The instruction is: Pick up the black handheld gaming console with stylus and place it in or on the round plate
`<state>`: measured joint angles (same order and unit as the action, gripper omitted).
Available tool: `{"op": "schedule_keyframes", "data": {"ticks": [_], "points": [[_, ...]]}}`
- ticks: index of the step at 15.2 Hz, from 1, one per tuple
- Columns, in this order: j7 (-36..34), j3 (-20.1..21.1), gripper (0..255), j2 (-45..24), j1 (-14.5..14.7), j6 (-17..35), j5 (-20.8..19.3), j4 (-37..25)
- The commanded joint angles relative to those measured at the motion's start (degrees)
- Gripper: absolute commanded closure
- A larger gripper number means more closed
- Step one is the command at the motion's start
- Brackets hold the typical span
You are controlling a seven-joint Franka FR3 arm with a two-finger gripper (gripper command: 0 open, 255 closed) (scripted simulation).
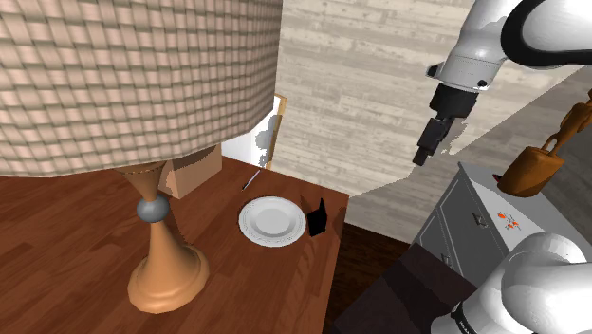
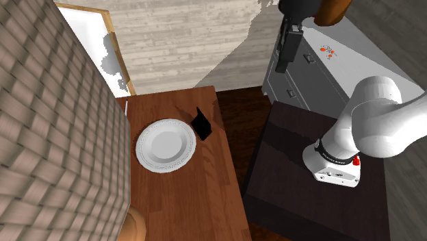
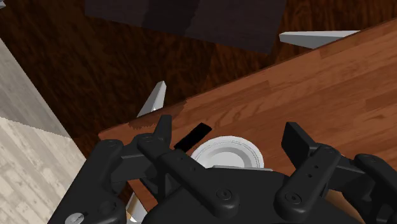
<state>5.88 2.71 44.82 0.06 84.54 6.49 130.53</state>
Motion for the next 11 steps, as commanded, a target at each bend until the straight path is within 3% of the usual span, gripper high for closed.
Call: {"op": "schedule_keyframes", "data": {"ticks": [1,11], "points": [[0.0,0.0,0,0.0,0.0,0.0,0.0,0.0],[-17.5,10.2,0,-5.8,-3.6,22.2,3.5,12.9]]}}
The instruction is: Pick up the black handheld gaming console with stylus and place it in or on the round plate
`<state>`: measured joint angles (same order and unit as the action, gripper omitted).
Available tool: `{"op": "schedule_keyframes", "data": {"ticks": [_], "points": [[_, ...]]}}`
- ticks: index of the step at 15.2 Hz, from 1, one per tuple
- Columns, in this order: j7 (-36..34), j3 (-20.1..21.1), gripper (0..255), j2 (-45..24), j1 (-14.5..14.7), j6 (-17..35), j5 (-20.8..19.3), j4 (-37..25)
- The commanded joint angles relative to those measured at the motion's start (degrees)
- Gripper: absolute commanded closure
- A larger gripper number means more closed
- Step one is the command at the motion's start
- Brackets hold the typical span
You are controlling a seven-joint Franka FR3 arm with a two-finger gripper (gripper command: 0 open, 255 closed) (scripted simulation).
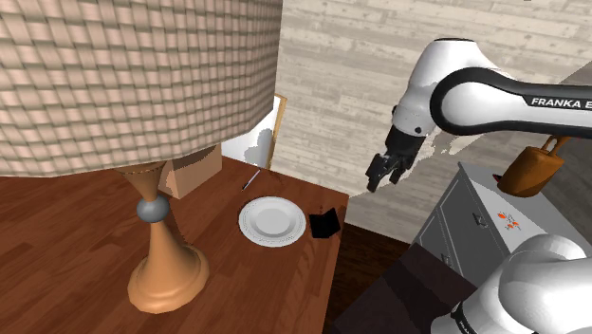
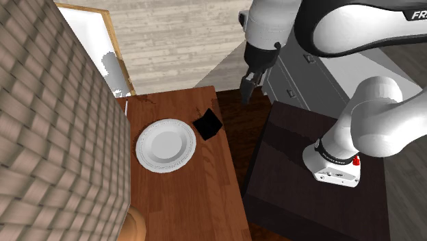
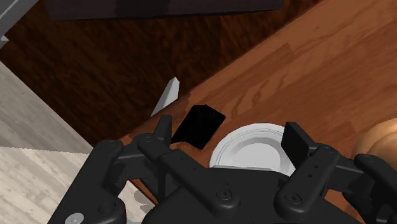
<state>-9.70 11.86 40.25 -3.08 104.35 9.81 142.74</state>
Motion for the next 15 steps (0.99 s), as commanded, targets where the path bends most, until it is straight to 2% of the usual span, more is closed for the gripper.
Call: {"op": "schedule_keyframes", "data": {"ticks": [1,5,9,12,15], "points": [[-3.7,2.1,0,-2.5,-0.9,4.7,0.4,1.4],[-11.1,6.4,0,-8.5,-3.1,14.0,0.5,3.5],[-19.5,10.8,0,-16.3,-6.0,23.1,-1.2,4.0],[-26.8,14.0,0,-23.0,-8.9,29.6,-4.3,3.4],[-35.5,16.9,0,-30.5,-12.2,35.3,-9.9,1.9]]}}
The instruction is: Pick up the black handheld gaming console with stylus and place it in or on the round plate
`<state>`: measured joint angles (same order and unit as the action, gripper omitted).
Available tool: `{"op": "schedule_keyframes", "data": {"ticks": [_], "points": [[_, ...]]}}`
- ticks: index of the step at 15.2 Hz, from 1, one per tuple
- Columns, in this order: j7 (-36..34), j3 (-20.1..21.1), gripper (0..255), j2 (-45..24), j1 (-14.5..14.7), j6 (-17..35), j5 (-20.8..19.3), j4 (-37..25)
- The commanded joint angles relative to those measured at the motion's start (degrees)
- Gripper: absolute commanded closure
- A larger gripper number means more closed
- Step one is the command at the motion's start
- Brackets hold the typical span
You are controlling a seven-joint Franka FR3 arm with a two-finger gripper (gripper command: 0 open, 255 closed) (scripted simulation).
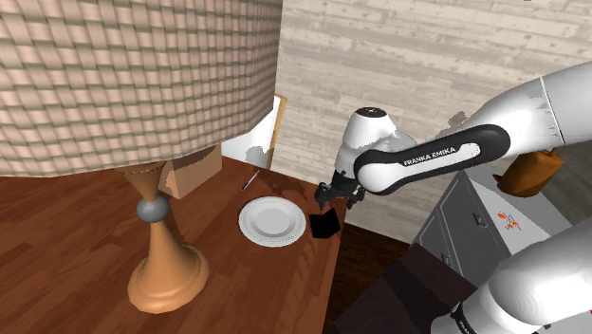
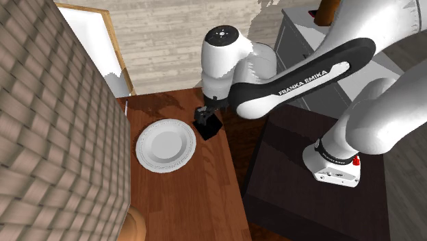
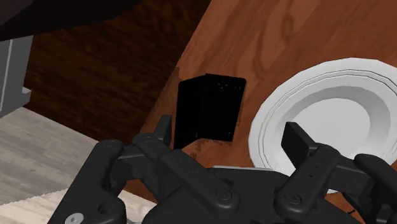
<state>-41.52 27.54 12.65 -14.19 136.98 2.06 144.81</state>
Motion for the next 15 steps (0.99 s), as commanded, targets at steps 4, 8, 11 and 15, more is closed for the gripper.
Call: {"op": "schedule_keyframes", "data": {"ticks": [4,8,11,15], "points": [[-11.6,2.4,0,-9.6,-3.1,7.3,-8.9,-1.4],[-14.2,2.3,0,-13.0,-3.6,10.3,-12.5,-1.1],[-15.3,2.1,0,-14.4,-3.7,11.5,-14.1,-1.0],[-15.3,2.1,0,-14.4,-3.7,11.5,-14.1,-1.0]]}}
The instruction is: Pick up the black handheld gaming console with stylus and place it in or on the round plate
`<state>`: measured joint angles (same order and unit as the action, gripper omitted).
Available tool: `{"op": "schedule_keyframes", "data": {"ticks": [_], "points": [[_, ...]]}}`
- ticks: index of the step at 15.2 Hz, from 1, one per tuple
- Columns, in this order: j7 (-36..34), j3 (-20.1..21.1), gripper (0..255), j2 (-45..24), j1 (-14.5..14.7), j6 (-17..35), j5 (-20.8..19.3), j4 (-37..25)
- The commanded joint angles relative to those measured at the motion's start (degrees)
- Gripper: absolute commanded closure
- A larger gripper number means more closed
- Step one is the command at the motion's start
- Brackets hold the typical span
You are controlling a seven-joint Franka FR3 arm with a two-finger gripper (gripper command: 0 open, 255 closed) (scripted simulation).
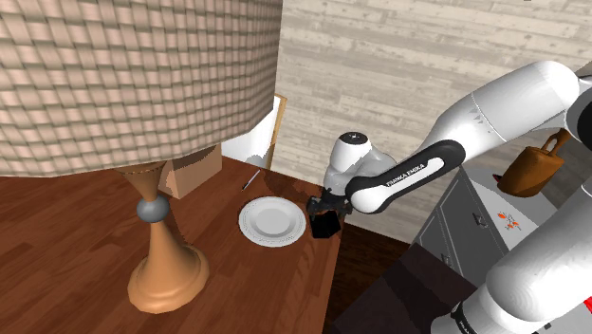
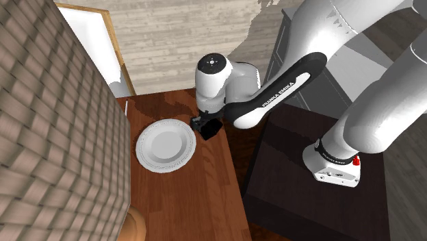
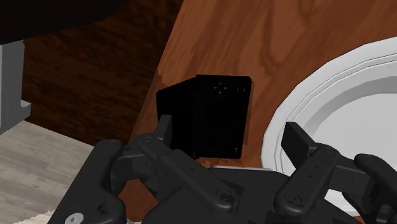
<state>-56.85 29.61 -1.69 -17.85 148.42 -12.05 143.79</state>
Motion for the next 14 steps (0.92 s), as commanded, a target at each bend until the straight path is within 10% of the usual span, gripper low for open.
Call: {"op": "schedule_keyframes", "data": {"ticks": [1,3,4,13,14], "points": [[0.0,0.0,0,0.0,0.0,0.0,0.0,0.0],[0.0,0.0,0,0.0,0.0,0.0,0.0,0.0],[0.0,0.0,255,0.0,0.0,0.0,0.0,0.0],[0.0,0.0,255,0.0,0.0,0.0,0.0,0.0],[0.0,0.0,0,0.0,0.0,0.0,0.0,0.0]]}}
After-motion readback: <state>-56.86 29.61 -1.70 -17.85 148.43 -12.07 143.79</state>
